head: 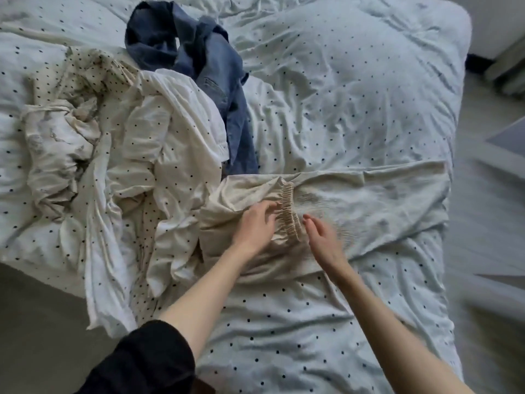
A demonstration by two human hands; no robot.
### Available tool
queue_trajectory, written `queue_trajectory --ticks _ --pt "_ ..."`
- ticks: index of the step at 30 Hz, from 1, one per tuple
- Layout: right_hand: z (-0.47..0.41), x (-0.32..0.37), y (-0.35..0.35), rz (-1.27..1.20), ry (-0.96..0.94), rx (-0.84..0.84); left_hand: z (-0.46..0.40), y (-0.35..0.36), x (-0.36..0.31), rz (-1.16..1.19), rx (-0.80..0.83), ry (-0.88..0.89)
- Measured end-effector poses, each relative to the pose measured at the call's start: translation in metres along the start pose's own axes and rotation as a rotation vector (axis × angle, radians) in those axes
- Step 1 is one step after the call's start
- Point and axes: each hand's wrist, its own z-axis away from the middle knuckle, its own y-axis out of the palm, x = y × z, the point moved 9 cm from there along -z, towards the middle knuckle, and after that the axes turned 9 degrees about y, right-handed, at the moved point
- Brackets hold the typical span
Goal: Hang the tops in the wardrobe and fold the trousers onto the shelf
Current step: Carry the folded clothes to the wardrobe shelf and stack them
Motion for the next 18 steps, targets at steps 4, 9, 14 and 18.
queue_trajectory --ticks 4,9,14,18 --pt "0.014 0.013 0.045 0.604 -0.372 -0.021 0.043 -0.055 0.035 -0.208 -0.445 -0.02" --pt "0.029 0.049 0.093 1.01 -0.759 -0.141 0.053 -0.069 0.107 -0.029 -0.379 -0.348" --pt "-0.009 0.014 0.105 1.227 -0.606 0.058 0.044 -0.061 0.132 0.195 -0.285 -0.44" --pt "-0.015 0.004 0.105 1.29 -0.563 0.079 0.046 -0.058 0.133 0.218 -0.26 -0.439"
